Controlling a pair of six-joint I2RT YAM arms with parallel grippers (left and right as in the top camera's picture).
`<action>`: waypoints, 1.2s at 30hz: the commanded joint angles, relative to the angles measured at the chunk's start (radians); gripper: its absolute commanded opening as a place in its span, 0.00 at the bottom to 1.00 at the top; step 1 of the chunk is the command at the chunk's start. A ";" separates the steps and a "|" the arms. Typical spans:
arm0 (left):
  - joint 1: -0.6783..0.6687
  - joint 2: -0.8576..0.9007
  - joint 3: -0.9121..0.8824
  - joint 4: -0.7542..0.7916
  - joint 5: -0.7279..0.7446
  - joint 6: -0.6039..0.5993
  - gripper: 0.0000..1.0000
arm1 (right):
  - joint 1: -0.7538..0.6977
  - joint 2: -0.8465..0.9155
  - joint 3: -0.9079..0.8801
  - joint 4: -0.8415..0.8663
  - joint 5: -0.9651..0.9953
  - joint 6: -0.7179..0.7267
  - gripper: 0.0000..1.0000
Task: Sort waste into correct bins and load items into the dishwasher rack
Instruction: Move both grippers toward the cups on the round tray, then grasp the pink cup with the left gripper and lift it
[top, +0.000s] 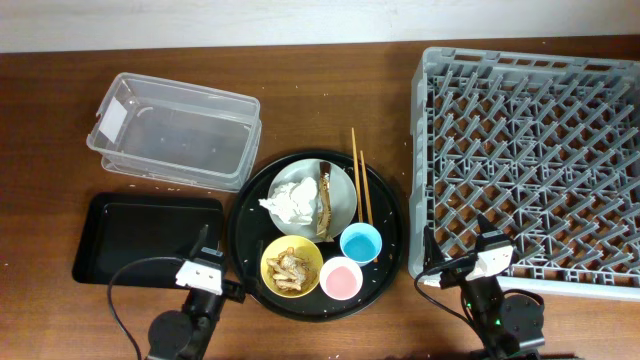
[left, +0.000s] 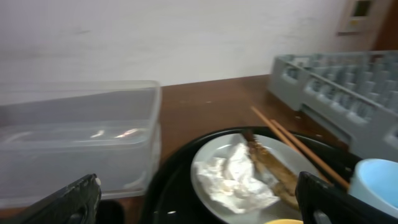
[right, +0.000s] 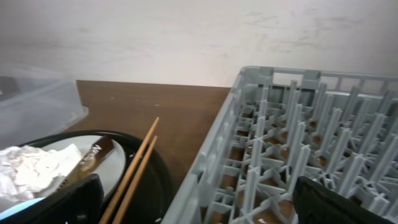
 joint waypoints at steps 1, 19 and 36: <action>0.008 0.000 -0.004 0.010 0.146 0.012 0.99 | -0.004 -0.008 -0.010 0.010 -0.111 0.026 0.98; 0.008 0.637 0.921 -0.685 0.328 -0.052 1.00 | -0.005 0.446 0.806 -0.811 -0.215 0.153 0.98; -0.427 1.361 1.209 -1.072 0.073 -0.291 0.66 | -0.005 0.841 1.011 -1.015 -0.326 0.153 0.96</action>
